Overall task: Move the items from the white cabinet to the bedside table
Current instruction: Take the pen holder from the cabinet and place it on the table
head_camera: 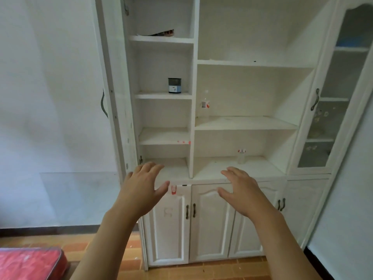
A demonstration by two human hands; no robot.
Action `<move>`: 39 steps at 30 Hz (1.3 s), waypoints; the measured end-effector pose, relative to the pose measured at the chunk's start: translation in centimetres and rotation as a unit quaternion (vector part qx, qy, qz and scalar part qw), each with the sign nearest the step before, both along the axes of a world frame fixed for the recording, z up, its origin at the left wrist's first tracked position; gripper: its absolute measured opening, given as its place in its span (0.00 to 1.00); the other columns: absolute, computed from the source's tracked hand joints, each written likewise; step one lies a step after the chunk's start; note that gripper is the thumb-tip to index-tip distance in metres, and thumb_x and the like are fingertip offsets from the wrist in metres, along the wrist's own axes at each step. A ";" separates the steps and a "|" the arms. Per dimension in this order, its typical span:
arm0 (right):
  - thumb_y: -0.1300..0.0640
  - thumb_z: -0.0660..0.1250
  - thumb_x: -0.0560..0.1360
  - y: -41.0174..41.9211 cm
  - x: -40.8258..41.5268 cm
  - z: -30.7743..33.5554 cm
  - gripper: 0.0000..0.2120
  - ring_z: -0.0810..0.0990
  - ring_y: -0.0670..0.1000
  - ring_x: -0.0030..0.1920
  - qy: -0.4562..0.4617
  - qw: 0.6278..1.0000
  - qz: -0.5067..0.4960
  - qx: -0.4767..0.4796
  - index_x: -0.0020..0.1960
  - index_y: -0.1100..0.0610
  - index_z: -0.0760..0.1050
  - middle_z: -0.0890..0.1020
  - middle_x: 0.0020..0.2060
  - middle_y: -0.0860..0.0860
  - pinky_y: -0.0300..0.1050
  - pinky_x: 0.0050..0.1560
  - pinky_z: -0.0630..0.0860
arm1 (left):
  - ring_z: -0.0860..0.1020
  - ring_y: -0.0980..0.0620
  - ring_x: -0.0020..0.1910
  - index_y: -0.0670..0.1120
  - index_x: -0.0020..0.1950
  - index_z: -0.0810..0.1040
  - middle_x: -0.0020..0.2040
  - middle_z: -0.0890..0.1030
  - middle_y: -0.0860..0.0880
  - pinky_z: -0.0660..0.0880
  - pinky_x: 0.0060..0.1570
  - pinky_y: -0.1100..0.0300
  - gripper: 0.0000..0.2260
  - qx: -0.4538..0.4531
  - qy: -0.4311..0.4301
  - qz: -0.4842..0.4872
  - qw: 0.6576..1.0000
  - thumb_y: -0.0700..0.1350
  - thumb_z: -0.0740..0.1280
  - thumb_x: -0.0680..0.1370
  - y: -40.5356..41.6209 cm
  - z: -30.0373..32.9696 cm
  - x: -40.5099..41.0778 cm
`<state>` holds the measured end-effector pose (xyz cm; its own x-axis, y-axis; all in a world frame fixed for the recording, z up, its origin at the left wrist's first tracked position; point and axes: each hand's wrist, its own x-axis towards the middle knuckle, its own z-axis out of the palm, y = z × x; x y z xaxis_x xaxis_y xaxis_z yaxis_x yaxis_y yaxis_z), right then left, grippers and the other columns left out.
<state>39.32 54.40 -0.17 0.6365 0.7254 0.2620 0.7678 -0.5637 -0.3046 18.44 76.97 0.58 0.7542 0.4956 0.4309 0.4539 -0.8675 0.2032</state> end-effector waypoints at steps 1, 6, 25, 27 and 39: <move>0.39 0.62 0.82 0.9 0.4 0.0 0.31 0.56 0.49 0.81 0.002 1.000 0.002 0.001 0.82 0.48 0.61 0.60 0.82 0.47 0.52 0.80 0.54 | 0.64 0.50 0.77 0.55 0.79 0.64 0.78 0.67 0.53 0.64 0.74 0.47 0.28 0.000 0.000 -0.001 1.000 0.64 0.59 0.81 1.0 -0.1 0.5; 0.40 0.63 0.82 5.3 2.9 0.5 0.31 0.56 0.49 0.81 0.007 1.000 0.004 0.016 0.81 0.47 0.62 0.60 0.82 0.47 0.50 0.80 0.54 | 0.64 0.50 0.77 0.56 0.79 0.65 0.78 0.67 0.53 0.65 0.75 0.47 0.27 0.000 -0.007 -0.004 1.000 0.64 0.59 0.81 5.6 -0.4 2.9; 0.46 0.63 0.83 21.4 23.6 6.4 0.25 0.59 0.51 0.79 -0.049 0.992 0.109 0.026 0.78 0.49 0.65 0.63 0.80 0.48 0.49 0.78 0.56 | 0.64 0.50 0.77 0.58 0.80 0.61 0.79 0.65 0.53 0.63 0.75 0.47 0.31 0.050 -0.010 0.060 0.997 0.67 0.54 0.79 18.6 2.2 24.6; 0.43 0.63 0.82 22.8 26.6 7.0 0.28 0.56 0.49 0.80 -0.058 0.990 0.123 0.037 0.80 0.47 0.63 0.60 0.81 0.46 0.49 0.79 0.54 | 0.65 0.49 0.76 0.58 0.79 0.63 0.78 0.66 0.53 0.65 0.74 0.46 0.33 0.064 -0.021 0.067 0.995 0.69 0.48 0.76 19.7 3.2 27.4; 0.40 0.62 0.82 32.2 36.7 11.2 0.31 0.55 0.46 0.81 -0.140 0.962 0.219 0.085 0.82 0.46 0.59 0.58 0.82 0.44 0.45 0.79 0.52 | 0.64 0.49 0.77 0.58 0.79 0.61 0.79 0.65 0.52 0.62 0.77 0.44 0.30 0.121 -0.066 0.089 0.987 0.67 0.52 0.78 27.1 7.6 36.5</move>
